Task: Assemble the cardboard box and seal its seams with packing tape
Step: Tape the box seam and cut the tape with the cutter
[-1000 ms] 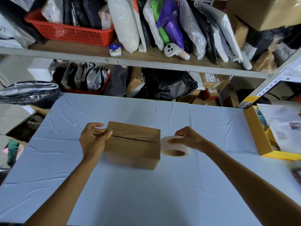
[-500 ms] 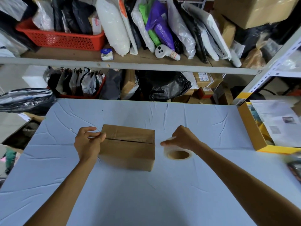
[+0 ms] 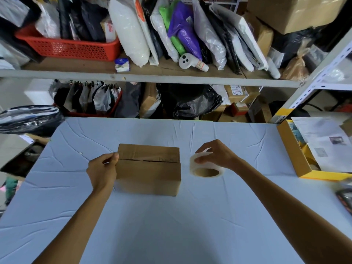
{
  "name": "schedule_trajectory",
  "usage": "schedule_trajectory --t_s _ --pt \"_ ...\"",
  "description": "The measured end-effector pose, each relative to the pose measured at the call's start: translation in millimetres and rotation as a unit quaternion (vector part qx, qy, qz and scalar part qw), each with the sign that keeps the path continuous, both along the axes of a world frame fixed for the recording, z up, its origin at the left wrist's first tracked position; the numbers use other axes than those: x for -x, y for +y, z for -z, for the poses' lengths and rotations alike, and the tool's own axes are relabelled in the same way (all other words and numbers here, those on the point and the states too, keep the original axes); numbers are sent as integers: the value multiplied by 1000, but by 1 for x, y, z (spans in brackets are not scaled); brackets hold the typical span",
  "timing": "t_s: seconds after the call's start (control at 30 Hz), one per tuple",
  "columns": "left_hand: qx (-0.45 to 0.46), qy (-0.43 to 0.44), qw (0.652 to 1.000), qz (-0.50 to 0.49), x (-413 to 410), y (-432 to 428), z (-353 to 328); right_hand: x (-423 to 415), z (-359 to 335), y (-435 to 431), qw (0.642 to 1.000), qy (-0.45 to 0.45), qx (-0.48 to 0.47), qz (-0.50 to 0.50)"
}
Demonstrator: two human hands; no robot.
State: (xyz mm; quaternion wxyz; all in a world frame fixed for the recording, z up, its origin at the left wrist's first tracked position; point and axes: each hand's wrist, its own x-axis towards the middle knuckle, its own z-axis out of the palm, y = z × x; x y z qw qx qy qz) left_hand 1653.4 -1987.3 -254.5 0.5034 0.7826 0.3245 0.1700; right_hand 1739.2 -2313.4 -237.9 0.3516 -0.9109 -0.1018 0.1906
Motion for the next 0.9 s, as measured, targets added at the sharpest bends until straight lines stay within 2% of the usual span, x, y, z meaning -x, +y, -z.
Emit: schedule_trajectory --t_s 0.1,0.33,0.53,0.63,0.7,0.73,0.8,0.87,0.9 --pt "43 -12 999 5 -5 2 -3 -2 0 -4 999 -24 -23 -7" --pt "21 119 989 86 -11 -20 -13 3 9 9 998 -10 -37 -41" --pt "-35 72 993 85 -9 -16 -10 1 12 6 999 -32 -35 -7" --pt "-40 96 992 74 -12 -16 -8 0 10 10 999 -35 -20 -22" --pt "-128 74 986 82 -14 -19 -7 1 11 13 999 -37 -11 -32" --pt "-198 28 974 110 -14 -22 -7 2 12 14 999 -34 -14 -28" --pt "-300 -65 923 231 -13 -30 -6 4 14 14 999 -28 -18 -20" --pt "-363 -94 859 348 -13 -33 -4 6 14 14 999 -26 -16 -19" --pt "-381 -97 837 380 -14 -32 -3 6 14 14 999 -26 -16 -18"
